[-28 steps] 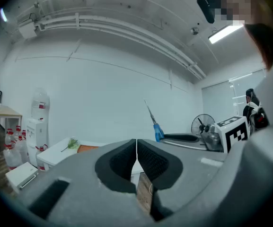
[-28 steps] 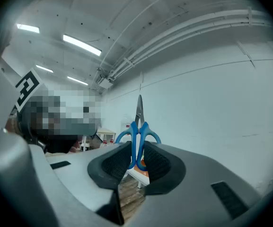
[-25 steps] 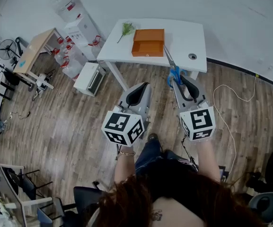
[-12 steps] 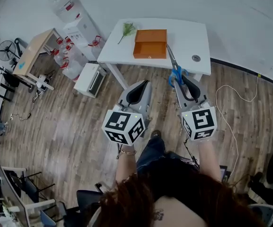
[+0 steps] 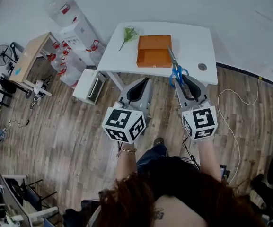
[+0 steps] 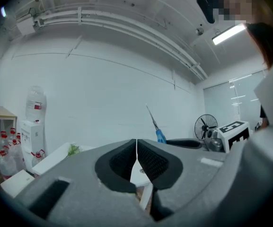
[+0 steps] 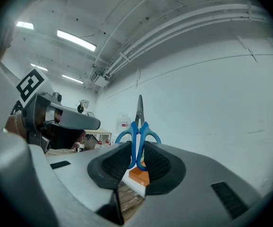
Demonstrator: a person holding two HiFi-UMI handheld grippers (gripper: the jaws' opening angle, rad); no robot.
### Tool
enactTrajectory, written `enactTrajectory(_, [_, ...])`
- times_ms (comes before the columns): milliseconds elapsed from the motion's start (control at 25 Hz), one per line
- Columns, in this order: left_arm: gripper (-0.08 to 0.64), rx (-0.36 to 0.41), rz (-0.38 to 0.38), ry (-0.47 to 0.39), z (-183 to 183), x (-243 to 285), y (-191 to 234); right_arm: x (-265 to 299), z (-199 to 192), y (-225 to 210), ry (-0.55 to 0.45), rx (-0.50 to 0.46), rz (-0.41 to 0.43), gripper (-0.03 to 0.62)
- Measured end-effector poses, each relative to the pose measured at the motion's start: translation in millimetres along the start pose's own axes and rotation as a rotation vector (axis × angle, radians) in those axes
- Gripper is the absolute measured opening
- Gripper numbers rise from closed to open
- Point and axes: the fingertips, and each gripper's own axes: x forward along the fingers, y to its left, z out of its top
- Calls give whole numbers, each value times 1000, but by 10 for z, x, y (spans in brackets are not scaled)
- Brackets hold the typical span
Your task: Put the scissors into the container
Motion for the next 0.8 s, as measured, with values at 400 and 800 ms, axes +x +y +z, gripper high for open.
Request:
enactTrajectory(400, [21, 14, -46, -10, 93, 261, 620, 700, 28, 21, -7, 17, -51, 80])
enactTrajectory(800, [21, 4, -88, -11, 144, 450, 957, 1073, -35, 52, 35, 7, -81, 80])
